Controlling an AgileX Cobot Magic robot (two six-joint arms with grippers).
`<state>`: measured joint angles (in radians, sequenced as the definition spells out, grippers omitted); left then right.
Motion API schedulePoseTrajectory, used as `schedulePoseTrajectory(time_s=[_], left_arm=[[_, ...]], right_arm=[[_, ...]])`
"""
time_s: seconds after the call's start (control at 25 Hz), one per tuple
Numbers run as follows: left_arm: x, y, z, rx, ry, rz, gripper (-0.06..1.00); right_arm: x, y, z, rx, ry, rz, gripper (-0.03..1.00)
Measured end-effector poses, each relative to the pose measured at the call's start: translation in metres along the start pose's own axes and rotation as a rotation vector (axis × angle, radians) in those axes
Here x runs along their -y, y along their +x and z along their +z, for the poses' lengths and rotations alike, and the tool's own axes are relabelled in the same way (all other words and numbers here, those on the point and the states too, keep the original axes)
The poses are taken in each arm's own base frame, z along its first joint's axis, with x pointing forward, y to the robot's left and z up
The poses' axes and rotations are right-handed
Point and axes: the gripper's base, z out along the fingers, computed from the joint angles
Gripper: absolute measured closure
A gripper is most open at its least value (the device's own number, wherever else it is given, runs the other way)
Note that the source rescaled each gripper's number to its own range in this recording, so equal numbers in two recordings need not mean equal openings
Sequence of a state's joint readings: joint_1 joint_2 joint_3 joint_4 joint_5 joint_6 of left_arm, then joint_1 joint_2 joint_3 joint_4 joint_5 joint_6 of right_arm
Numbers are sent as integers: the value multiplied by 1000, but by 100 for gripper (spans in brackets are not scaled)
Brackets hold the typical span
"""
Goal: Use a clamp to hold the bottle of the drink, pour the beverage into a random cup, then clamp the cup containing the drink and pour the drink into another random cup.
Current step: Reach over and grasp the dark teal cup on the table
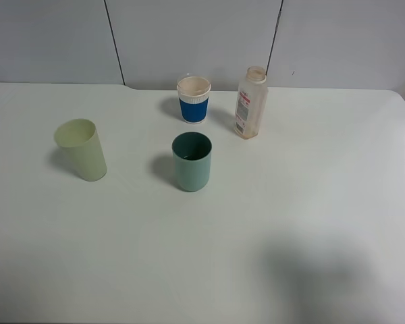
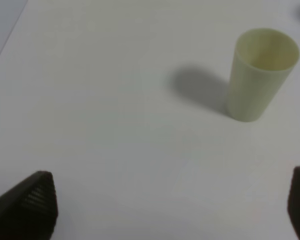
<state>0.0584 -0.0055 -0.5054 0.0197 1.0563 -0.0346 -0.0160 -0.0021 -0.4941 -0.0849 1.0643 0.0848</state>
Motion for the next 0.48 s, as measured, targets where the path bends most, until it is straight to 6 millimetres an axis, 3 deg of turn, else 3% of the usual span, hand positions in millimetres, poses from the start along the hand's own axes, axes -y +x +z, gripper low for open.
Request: schedulePoseTrajectory(time_s=[0.48], left_arm=[[0, 0, 0, 0, 0, 0, 18]], right_arm=[[-1, 0, 0, 0, -4, 4, -3]])
